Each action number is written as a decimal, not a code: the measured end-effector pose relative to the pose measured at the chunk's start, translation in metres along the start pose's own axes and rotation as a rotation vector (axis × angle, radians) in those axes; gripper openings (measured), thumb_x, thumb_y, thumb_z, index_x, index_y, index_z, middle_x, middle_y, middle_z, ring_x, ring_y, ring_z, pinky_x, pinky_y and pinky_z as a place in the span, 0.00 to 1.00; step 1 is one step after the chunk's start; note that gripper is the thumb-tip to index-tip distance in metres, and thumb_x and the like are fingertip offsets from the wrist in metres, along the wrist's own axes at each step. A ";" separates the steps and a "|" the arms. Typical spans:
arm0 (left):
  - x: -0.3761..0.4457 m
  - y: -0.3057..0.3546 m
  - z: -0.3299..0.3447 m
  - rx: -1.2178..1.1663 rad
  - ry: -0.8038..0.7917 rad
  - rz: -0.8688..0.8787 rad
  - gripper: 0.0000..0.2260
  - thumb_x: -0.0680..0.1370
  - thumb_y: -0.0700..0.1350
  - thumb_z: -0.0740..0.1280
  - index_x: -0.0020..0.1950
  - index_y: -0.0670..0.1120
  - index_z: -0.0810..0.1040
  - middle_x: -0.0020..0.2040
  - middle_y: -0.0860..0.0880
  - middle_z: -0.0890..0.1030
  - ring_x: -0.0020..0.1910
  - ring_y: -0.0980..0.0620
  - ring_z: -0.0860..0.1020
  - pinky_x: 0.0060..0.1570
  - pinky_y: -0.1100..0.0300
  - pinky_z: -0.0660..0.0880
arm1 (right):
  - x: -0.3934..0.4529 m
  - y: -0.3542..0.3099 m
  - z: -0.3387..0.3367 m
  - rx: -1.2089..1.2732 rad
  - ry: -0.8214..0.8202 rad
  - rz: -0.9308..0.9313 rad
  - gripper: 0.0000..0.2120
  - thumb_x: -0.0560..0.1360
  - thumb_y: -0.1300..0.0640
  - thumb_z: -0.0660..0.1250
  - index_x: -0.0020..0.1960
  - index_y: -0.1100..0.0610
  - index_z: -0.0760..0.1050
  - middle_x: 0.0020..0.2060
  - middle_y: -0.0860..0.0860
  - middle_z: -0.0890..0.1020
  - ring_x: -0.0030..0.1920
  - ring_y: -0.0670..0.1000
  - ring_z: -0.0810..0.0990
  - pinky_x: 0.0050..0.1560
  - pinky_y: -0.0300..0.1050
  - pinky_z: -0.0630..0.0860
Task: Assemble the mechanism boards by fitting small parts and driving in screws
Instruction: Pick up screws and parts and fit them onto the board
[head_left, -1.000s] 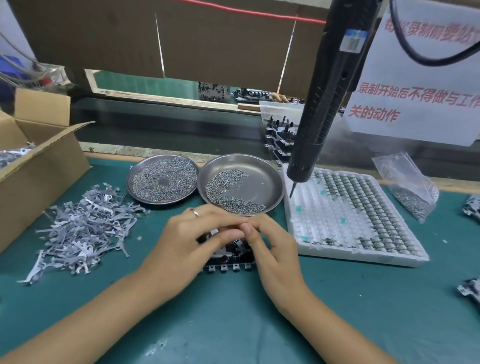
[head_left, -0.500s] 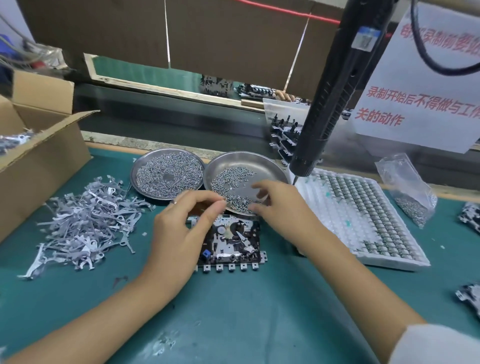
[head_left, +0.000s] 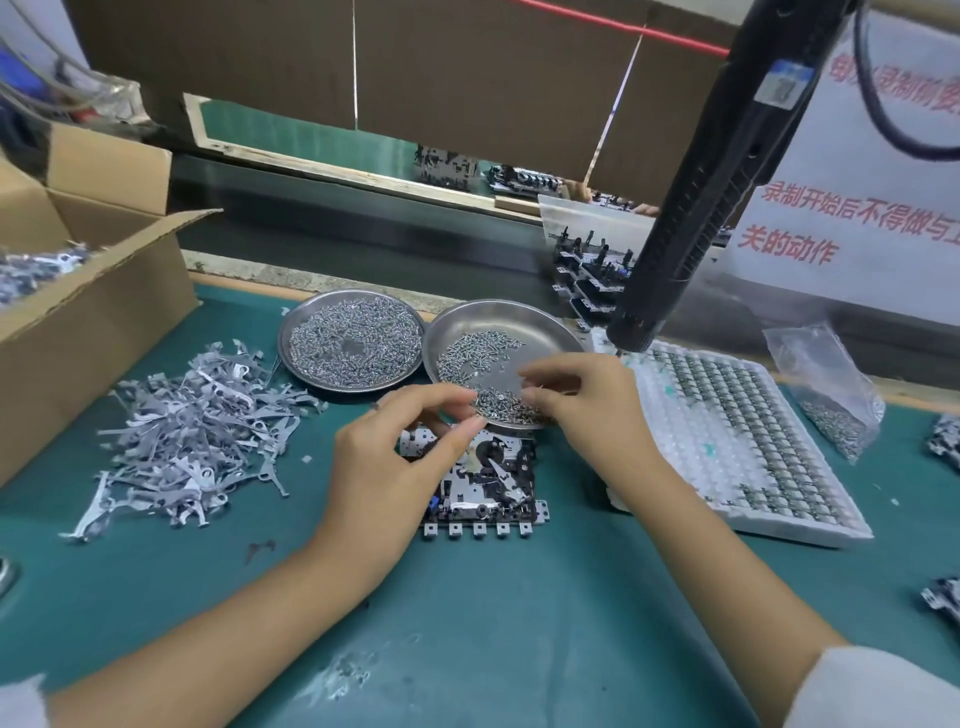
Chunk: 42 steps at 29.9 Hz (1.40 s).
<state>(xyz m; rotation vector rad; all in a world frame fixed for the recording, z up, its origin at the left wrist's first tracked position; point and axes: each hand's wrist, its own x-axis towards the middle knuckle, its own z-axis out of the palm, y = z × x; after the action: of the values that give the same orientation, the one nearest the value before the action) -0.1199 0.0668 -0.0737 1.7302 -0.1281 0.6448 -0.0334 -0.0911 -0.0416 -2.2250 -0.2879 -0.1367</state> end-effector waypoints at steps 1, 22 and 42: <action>-0.001 0.001 0.000 -0.009 -0.002 0.001 0.07 0.70 0.47 0.71 0.47 0.54 0.81 0.42 0.57 0.82 0.40 0.58 0.79 0.46 0.70 0.72 | -0.006 -0.002 -0.003 0.173 0.005 0.031 0.10 0.69 0.68 0.74 0.45 0.54 0.83 0.35 0.45 0.83 0.39 0.44 0.82 0.43 0.33 0.76; -0.005 0.004 0.006 0.020 -0.010 0.115 0.14 0.67 0.52 0.76 0.51 0.56 0.80 0.42 0.63 0.83 0.43 0.55 0.80 0.52 0.40 0.74 | -0.063 -0.009 0.006 1.071 -0.147 0.261 0.11 0.58 0.60 0.76 0.41 0.56 0.84 0.40 0.59 0.85 0.37 0.51 0.84 0.39 0.38 0.79; -0.007 0.002 0.005 0.087 -0.048 0.202 0.09 0.69 0.53 0.73 0.49 0.57 0.81 0.42 0.62 0.82 0.42 0.59 0.77 0.48 0.58 0.72 | -0.060 -0.004 -0.001 1.039 -0.250 0.266 0.18 0.58 0.62 0.76 0.48 0.59 0.81 0.38 0.57 0.85 0.40 0.51 0.85 0.41 0.39 0.79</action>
<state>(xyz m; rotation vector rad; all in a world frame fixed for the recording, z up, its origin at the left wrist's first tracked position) -0.1250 0.0603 -0.0759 1.8322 -0.3157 0.7655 -0.0925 -0.0990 -0.0492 -1.2185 -0.1376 0.3659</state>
